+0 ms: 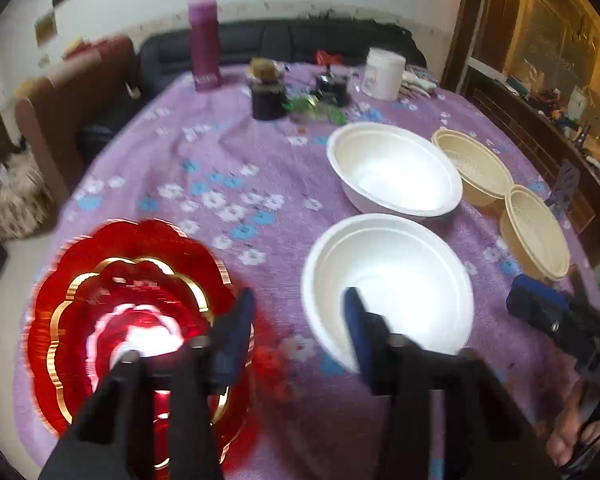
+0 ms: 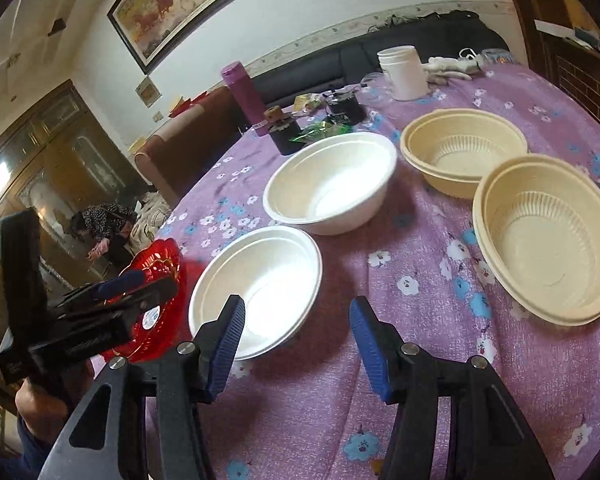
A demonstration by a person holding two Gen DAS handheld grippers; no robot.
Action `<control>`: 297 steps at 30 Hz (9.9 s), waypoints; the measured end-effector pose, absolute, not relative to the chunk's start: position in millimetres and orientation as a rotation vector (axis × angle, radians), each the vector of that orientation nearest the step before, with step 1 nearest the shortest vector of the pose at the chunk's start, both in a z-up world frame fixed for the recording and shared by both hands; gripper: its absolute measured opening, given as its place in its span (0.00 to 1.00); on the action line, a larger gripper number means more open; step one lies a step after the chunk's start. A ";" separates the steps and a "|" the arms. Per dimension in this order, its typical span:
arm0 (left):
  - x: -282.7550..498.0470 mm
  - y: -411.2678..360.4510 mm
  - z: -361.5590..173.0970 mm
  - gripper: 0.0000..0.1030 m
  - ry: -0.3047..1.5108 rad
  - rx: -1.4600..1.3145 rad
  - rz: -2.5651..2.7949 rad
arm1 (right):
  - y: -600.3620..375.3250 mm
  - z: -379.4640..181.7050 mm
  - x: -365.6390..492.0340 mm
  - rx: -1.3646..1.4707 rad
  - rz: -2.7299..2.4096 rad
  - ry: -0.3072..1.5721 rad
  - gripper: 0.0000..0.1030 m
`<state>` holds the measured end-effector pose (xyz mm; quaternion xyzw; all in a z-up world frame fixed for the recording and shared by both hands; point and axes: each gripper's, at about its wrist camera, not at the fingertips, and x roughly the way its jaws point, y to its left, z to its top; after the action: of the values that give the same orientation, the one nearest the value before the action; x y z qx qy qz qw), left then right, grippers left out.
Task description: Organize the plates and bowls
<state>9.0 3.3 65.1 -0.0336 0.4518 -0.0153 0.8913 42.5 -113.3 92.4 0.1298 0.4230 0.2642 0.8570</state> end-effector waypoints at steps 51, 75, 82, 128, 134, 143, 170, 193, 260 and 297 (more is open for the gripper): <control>-14.1 -28.2 47.2 0.26 0.955 -0.088 -0.132 | -117.8 75.5 34.3 0.496 0.599 0.980 0.34; -5.7 -35.3 30.2 0.16 0.975 -0.059 -0.125 | -111.8 72.5 47.8 0.226 0.519 1.084 0.22; -12.4 -37.0 35.3 0.16 0.953 -0.029 -0.099 | -116.4 70.3 44.1 0.256 0.516 1.058 0.14; -75.9 139.6 67.5 0.17 0.802 -0.219 0.220 | 90.5 95.6 55.6 0.061 0.771 1.058 0.15; -74.1 155.1 51.2 0.17 0.828 -0.250 0.249 | 113.1 77.2 59.6 0.012 0.768 1.088 0.15; -71.5 163.4 40.7 0.17 0.843 -0.267 0.270 | 127.9 64.4 59.8 -0.029 0.767 1.091 0.15; -58.5 59.5 101.6 0.28 0.784 -0.126 0.072 | -31.7 113.7 55.2 0.261 0.670 0.975 0.16; 67.6 -179.8 71.9 0.28 0.996 -0.021 -0.378 | -349.7 96.1 29.6 0.729 0.186 0.850 0.19; -37.4 -68.0 43.1 0.16 0.828 0.015 -0.105 | -152.9 82.0 12.9 0.281 0.476 0.985 0.25; -99.5 65.3 105.5 0.22 0.616 -0.088 0.155 | -18.5 143.5 25.8 0.265 0.721 0.943 0.25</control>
<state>-99.5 65.3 105.5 -0.0434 0.3030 0.0760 0.9490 25.8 -18.5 143.5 0.1247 0.4428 0.3388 0.8207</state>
